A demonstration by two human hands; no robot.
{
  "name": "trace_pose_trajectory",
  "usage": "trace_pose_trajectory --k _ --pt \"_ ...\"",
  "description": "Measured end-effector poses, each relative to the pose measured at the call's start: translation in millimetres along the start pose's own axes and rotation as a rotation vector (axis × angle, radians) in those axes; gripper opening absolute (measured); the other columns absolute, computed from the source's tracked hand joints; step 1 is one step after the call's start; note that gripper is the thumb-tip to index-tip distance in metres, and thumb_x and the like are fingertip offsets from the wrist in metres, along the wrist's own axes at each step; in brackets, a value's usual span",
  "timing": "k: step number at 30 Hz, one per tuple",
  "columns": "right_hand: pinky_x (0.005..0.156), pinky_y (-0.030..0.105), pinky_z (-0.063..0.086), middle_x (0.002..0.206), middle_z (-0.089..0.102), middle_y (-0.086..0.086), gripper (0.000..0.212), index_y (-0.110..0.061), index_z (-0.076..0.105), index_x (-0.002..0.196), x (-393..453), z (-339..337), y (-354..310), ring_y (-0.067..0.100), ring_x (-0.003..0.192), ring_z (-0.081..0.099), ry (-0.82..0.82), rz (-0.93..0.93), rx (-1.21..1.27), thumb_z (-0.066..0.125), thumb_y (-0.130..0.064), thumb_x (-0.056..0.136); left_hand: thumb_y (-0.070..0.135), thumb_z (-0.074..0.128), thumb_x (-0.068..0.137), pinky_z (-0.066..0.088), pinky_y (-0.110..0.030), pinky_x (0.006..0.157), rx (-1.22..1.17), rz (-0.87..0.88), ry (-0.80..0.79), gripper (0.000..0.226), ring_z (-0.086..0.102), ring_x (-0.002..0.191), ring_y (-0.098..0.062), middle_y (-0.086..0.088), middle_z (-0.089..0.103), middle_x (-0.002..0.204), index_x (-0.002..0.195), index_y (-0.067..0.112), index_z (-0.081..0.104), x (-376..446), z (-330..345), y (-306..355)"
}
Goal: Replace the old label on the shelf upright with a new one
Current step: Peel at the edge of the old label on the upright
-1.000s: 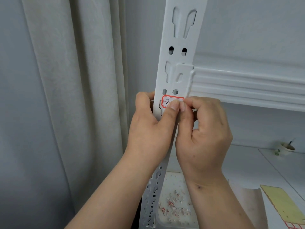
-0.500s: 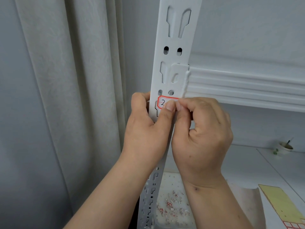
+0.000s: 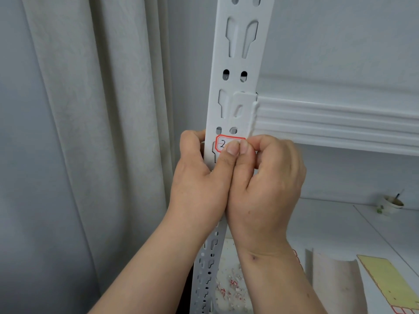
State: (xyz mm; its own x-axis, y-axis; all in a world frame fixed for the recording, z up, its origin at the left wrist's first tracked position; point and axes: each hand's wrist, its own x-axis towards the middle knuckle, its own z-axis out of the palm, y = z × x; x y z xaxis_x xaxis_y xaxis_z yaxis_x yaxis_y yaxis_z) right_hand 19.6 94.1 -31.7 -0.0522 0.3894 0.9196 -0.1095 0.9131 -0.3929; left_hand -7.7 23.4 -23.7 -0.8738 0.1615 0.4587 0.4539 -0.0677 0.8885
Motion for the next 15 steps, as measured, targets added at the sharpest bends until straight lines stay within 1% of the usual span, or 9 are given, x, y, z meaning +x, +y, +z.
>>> trace_pose_trajectory --k 4,8,12,15 --pt "0.073 0.034 0.036 0.079 0.059 0.002 0.013 -0.008 0.062 0.087 -6.7 -0.6 1.4 0.026 0.071 0.055 0.019 0.02 0.041 0.054 -0.017 0.092 0.044 0.064 0.088 0.047 -0.011 0.057 0.003 -0.002 -0.001 0.022 0.065 0.068 0.008 0.03 0.067 0.081 0.096 0.032 0.047 -0.2 1.5 -0.4" --pt "0.073 0.039 0.041 0.081 0.058 -0.002 0.01 -0.007 0.064 0.088 -9.1 -1.4 4.5 0.022 0.074 0.054 0.05 -0.002 0.057 0.059 -0.015 0.091 0.044 0.064 0.087 0.047 -0.01 0.058 0.004 0.006 0.001 0.023 0.065 0.07 0.008 0.031 0.067 0.084 0.097 0.031 0.048 0.5 1.4 -1.4" --pt "0.072 0.042 0.044 0.084 0.05 -0.014 0.011 -0.008 0.065 0.085 -4.6 -2.7 4.7 0.018 0.073 0.054 0.05 -0.055 0.066 0.06 -0.016 0.091 0.044 0.064 0.087 0.046 -0.008 0.057 0.002 0.016 -0.001 0.022 0.063 0.07 0.01 0.035 0.065 0.082 0.094 0.033 0.046 0.1 1.8 -1.0" --pt "0.071 0.043 0.045 0.082 0.048 -0.015 0.011 -0.009 0.065 0.082 -1.8 -4.3 5.2 0.015 0.073 0.052 0.036 -0.061 0.06 0.06 -0.015 0.09 0.044 0.064 0.087 0.048 -0.01 0.058 -0.015 0.017 0.0 0.022 0.065 0.071 0.009 0.033 0.066 0.084 0.095 0.033 0.047 -0.7 2.4 -1.0"
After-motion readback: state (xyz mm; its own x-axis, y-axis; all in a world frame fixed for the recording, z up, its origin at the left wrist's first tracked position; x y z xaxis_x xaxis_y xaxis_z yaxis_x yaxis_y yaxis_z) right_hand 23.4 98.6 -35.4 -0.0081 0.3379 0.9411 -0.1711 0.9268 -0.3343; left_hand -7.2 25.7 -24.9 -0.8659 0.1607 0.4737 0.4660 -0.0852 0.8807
